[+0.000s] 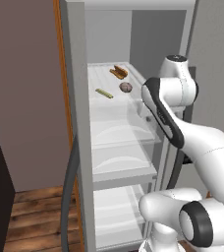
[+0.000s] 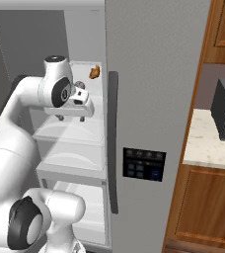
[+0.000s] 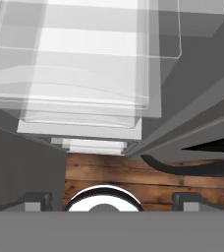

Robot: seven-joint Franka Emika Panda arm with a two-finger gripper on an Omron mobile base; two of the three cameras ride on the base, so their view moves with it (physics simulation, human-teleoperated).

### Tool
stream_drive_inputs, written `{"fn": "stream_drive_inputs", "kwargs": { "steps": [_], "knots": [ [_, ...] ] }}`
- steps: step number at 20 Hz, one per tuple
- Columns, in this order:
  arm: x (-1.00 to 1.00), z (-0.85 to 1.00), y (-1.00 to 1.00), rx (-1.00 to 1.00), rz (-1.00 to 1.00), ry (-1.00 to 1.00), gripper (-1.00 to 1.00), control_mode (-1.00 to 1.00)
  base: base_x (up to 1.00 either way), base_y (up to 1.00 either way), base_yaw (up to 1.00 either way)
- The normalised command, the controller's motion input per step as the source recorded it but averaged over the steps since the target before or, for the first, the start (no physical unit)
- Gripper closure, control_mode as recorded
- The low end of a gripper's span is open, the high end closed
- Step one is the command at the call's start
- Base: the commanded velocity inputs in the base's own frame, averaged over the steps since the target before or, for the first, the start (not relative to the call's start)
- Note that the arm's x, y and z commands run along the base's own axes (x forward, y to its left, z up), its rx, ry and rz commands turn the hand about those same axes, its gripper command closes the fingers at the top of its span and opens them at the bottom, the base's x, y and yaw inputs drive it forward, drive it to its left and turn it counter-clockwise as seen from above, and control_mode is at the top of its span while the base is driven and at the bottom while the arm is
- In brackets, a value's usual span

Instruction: Pick the egg and butter from the fridge and place them by the bowl for mixing.

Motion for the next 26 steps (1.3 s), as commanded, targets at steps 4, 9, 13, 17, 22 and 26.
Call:
{"fn": "stream_drive_inputs", "kwargs": {
  "steps": [4,9,13,17,22,26],
  "knots": [
    [0.10,0.00,0.30,-0.01,0.00,-0.05,-1.00,-1.00,0.00,0.00,0.00],
    [0.30,0.01,0.25,0.00,0.00,0.00,-1.00,-1.00,0.00,0.00,0.00],
    [0.38,0.02,0.20,0.02,0.00,0.00,-1.00,-1.00,0.00,0.00,0.00],
    [0.40,0.03,0.06,0.01,0.00,-0.05,-1.00,-1.00,0.00,0.00,0.00],
    [0.40,0.11,0.06,0.00,0.00,-0.19,-1.00,-1.00,0.00,0.00,0.00],
    [0.42,0.12,0.05,0.00,0.00,-0.31,-1.00,-1.00,0.00,0.00,0.00]
  ]
}}
